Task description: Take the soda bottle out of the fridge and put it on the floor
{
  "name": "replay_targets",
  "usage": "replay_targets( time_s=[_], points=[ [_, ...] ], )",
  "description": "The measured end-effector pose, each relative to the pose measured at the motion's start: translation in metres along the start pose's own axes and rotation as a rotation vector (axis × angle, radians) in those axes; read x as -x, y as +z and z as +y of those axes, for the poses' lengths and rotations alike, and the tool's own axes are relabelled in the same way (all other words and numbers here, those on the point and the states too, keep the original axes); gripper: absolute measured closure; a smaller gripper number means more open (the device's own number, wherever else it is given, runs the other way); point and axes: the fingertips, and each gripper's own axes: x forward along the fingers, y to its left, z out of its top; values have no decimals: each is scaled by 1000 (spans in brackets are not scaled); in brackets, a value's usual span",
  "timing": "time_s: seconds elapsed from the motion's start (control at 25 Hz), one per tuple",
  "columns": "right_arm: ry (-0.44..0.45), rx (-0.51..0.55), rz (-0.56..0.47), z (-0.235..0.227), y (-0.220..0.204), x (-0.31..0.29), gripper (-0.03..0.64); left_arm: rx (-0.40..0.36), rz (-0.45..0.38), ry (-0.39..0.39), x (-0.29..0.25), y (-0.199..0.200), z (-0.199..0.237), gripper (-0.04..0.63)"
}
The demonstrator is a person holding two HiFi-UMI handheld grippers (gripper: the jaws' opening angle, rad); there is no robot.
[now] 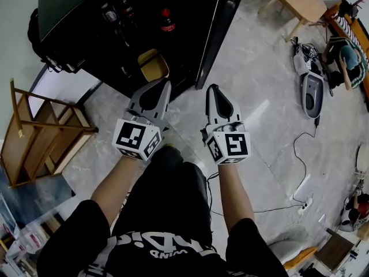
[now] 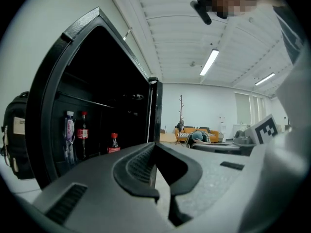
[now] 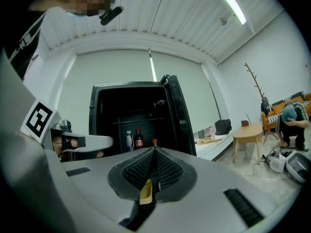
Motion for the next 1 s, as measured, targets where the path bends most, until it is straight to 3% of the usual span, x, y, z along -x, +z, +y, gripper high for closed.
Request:
replay_targets(
  time_s=[0.44, 0.68, 1.0],
  points=[
    [99, -6, 22, 0, -20, -41, 588, -2, 24, 6, -15, -22, 11, 589],
    [169, 6, 56, 10, -31, -55, 310, 11, 41, 0, -15, -29, 14, 589],
    [188, 11, 109, 11, -48, -93, 282, 16, 58, 0, -15, -39, 22, 589]
  ],
)
